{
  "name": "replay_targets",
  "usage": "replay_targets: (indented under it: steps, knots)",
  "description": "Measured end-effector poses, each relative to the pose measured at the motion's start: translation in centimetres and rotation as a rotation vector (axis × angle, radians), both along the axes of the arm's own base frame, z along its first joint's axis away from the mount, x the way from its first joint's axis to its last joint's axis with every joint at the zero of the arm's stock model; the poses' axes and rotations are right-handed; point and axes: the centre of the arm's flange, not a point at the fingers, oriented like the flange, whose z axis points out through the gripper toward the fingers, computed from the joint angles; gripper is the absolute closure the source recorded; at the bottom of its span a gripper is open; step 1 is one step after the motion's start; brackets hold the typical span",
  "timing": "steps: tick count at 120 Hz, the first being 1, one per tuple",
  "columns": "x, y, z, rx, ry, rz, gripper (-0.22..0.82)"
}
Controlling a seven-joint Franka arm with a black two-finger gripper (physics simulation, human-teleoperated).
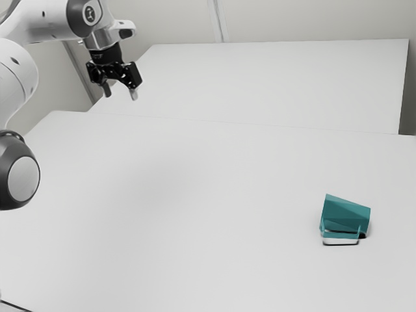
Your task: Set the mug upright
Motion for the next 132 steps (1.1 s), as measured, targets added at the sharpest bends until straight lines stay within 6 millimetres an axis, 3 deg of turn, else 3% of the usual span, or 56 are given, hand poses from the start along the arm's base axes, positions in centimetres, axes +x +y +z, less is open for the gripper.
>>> replay_targets:
  steps: [22, 33, 47, 54, 73, 79, 101, 112, 122, 132]
  knots:
    - [-0.8, 0.8, 1.0, -0.012, -0.007, 0.023, 0.00]
    - [-1.1, -1.2, 0.6, -0.035, 0.001, -0.007, 0.00]
    - [-2.6, -3.5, -3.8, -0.097, 0.040, -0.031, 0.00]
    - [-3.4, -4.9, -5.1, -0.139, 0.034, -0.037, 0.00]
    - [-5.2, -9.9, -9.1, -0.287, 0.022, -0.033, 0.00]
    - [-5.6, -12.1, -10.9, -0.342, 0.021, -0.028, 0.00]
    - [-6.6, -20.8, -13.8, -0.497, 0.010, -0.045, 0.00]
    - [-7.3, -24.6, -16.3, -0.567, 0.037, -0.043, 0.00]
    - [-8.3, -26.7, -18.6, -0.627, 0.062, -0.020, 0.00]
    - [-9.1, -27.3, -21.6, -0.697, 0.090, 0.037, 0.00]
